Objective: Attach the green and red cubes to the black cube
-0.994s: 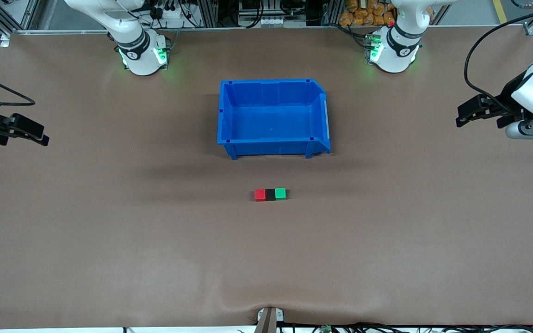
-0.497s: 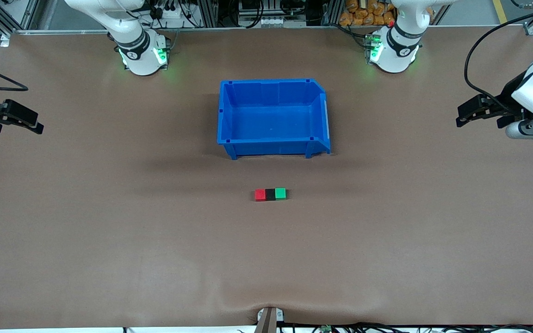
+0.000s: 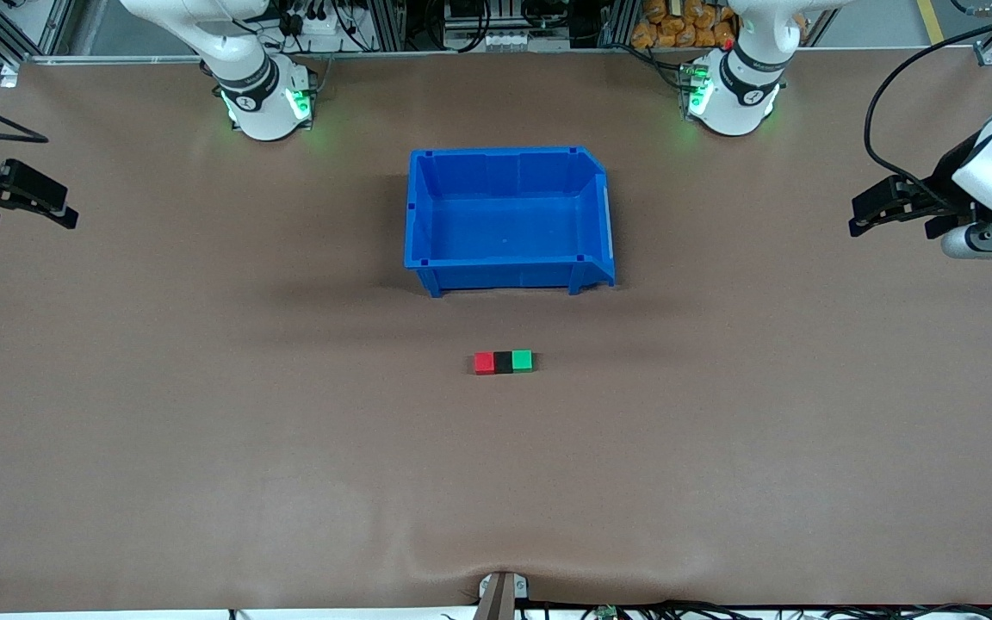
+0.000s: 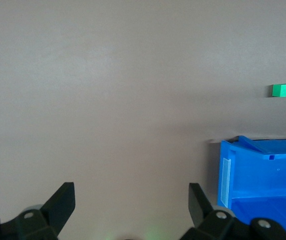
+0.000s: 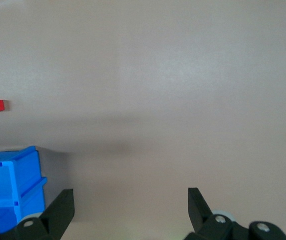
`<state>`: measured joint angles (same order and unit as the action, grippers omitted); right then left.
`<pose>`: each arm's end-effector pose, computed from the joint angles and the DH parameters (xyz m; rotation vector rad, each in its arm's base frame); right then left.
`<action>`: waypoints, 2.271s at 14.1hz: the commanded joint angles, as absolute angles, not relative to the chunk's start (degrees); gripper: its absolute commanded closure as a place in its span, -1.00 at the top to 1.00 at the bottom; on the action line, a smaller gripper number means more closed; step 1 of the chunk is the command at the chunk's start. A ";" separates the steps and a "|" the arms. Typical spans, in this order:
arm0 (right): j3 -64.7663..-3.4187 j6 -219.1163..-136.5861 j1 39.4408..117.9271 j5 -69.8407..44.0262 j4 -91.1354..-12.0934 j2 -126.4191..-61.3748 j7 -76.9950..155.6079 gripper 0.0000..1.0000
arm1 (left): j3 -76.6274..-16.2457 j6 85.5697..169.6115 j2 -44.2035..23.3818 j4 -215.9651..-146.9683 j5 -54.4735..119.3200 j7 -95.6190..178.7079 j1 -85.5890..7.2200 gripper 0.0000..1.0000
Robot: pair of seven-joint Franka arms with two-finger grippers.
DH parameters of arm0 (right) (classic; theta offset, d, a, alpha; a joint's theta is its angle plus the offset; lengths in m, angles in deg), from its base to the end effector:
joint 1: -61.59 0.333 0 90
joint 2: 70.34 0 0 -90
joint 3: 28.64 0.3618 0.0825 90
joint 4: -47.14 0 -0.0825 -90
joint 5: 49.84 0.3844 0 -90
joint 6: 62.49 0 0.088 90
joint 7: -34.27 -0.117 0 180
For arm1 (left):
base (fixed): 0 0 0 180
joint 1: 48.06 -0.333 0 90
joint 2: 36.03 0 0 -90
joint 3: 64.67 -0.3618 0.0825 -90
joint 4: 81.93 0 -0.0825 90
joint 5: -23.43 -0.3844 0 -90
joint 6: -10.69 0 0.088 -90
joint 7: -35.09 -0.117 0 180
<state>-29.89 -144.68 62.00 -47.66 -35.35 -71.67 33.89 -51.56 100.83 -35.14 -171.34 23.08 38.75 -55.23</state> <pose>0.5488 -0.0030 0.6968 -3.1038 0.0259 0.0439 0.5577 -0.0561 0.6569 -3.1382 0.0624 0.0034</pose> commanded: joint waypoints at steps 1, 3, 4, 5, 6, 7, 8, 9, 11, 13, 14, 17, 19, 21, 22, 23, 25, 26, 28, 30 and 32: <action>-28.12 -145.20 59.48 -48.43 -38.55 -68.50 35.24 1.00 | -51.31 100.51 -34.63 -170.17 22.03 39.49 -55.09 1.00; -27.94 -145.20 58.86 -48.43 -38.46 -68.50 37.16 1.00 | -51.31 100.43 -34.63 -170.17 22.11 39.49 -55.09 1.00; -27.94 -145.20 58.77 -48.43 -38.37 -68.50 37.44 1.00 | -51.23 100.43 -34.63 -170.17 22.11 39.49 -55.09 1.00; -27.85 -145.20 58.69 -48.43 -38.37 -68.50 37.87 1.00 | -51.23 100.43 -34.63 -170.17 22.03 39.49 -55.09 1.00; -27.77 -145.20 58.69 -48.43 -38.29 -68.50 39.01 1.00 | -51.23 100.43 -34.63 -170.17 22.03 39.49 -54.92 1.00; -27.85 -145.03 58.60 -48.43 -38.20 -68.50 39.46 1.00 | -51.23 100.43 -34.63 -170.17 22.03 39.49 -54.83 1.00; -27.85 -144.94 58.60 -48.43 -38.20 -68.50 39.46 1.00 | -50.88 100.43 -34.63 -170.17 22.03 39.49 -54.74 1.00; -27.85 -144.94 58.68 -48.43 -38.20 -68.50 39.46 1.00 | -50.70 100.43 -34.63 -170.17 21.94 39.49 -54.65 1.00; -27.85 -144.85 58.60 -48.43 -38.20 -68.50 39.46 1.00 | -50.52 100.43 -34.63 -170.17 20.45 39.49 -54.47 1.00; -28.03 -144.67 58.60 -48.43 -38.20 -68.59 39.46 1.00 | -50.52 100.43 -34.63 -170.17 20.00 39.49 -54.47 1.00; -27.85 -144.67 58.68 -48.43 -38.20 -68.59 39.46 1.00 | -50.61 100.43 -34.63 -170.17 20.00 39.49 -54.65 1.00; -27.85 -144.58 58.69 -48.35 -38.11 -68.59 39.37 1.00 | -50.61 101.13 -34.45 -169.74 20.27 39.40 -54.74 1.00; -27.85 -144.67 58.69 -48.35 -38.11 -68.59 39.37 1.00 | -50.61 101.31 -33.49 -167.99 20.27 39.40 -54.65 1.00; -27.94 -144.67 58.69 -48.35 -38.20 -68.59 39.37 1.00 | -50.87 101.31 -33.40 -167.54 20.79 39.31 -55.09 1.00; -28.03 -144.85 58.69 -48.35 -38.20 -68.59 39.37 1.00 | -50.88 101.31 -33.40 -167.10 20.97 39.31 -55.26 1.00; -28.03 -144.85 58.69 -48.35 -38.20 -68.67 39.37 1.00 | -50.88 101.31 -33.40 -167.01 20.97 39.23 -55.35 1.00; -28.03 -144.85 58.69 -48.35 -38.20 -68.67 39.37 1.00 | -51.05 101.31 -33.40 -167.01 21.58 40.01 -55.44 1.00; -28.03 -144.85 58.69 -48.35 -38.20 -68.59 39.37 1.00 | -51.14 101.22 -33.40 -167.01 22.02 40.54 -55.44 1.00; -28.03 -144.76 58.69 -48.35 -38.20 -68.67 39.37 1.00 | -51.14 101.22 -33.48 -167.10 22.11 43.25 -55.18 1.00; -28.12 -144.76 58.77 -48.35 -38.20 -68.67 39.37 1.00 | -50.70 100.87 -33.48 -167.18 22.11 45.80 -55.00 1.00; -28.03 -144.67 58.77 -48.35 -38.20 -68.67 39.20 1.00 | -50.70 100.52 -33.48 -167.27 22.46 46.26 -55.00 1.00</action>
